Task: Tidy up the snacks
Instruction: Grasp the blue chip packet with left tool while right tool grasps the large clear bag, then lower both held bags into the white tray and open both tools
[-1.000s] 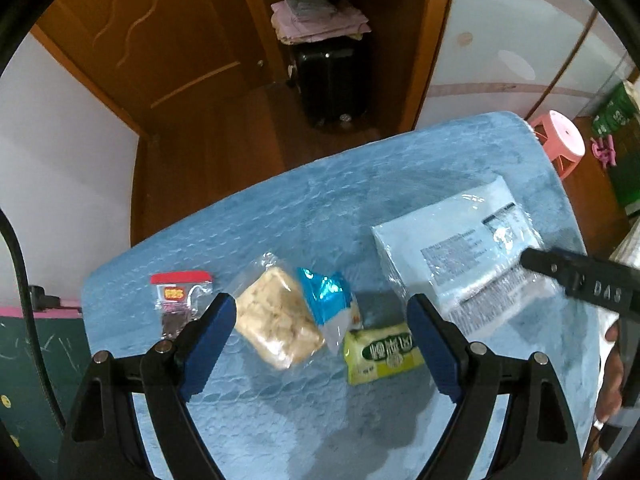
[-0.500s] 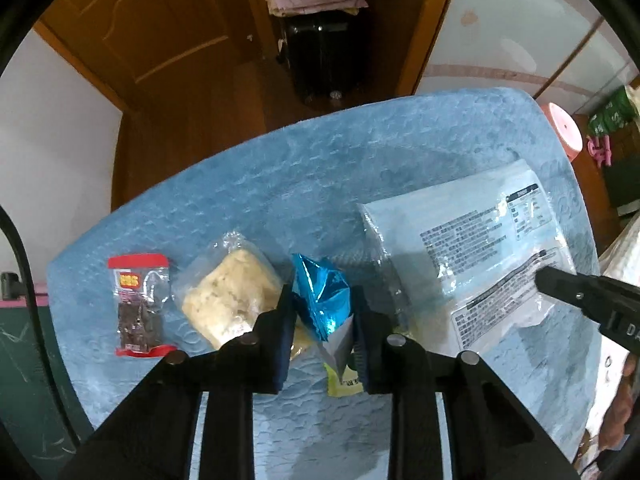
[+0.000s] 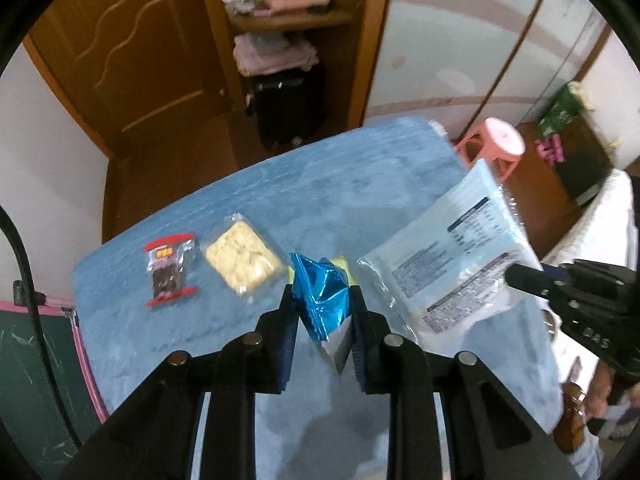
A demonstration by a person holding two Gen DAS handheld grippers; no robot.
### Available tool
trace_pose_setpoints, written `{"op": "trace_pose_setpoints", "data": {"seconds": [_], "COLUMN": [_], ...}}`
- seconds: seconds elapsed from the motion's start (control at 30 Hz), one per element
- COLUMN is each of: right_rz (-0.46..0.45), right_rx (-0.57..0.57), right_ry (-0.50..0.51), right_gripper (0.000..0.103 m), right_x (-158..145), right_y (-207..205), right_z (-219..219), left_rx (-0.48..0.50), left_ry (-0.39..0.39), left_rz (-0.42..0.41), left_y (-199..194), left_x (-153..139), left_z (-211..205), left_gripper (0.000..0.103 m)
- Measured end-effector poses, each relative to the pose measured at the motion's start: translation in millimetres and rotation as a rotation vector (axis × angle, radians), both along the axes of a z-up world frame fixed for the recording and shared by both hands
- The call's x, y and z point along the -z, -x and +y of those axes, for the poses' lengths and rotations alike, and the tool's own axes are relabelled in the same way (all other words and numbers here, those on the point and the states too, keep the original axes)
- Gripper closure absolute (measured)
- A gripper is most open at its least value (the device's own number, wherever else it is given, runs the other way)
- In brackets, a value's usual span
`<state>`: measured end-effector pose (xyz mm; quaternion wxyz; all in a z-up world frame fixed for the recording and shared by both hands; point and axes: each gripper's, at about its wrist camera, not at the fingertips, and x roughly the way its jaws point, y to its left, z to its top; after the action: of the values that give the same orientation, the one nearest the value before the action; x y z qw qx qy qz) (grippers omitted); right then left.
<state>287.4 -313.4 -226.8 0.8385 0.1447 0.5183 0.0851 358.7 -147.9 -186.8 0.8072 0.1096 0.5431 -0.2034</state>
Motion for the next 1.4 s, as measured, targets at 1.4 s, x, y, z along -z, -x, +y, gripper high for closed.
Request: {"op": "trace_pose_setpoints", "data": {"seconds": [1.4], "right_rz": [0.111], "right_rx": [-0.589], "right_ry": [0.106], "right_gripper": [0.080], "right_x": [-28.1], "right_y": [245.2], "right_z": [146.4], "left_rx": [-0.040], "left_ry": [-0.012], "left_rz": [0.101], "left_y": [298.0], "left_x": [-14.9], "left_z": [100.6], "left_gripper": [0.068]}}
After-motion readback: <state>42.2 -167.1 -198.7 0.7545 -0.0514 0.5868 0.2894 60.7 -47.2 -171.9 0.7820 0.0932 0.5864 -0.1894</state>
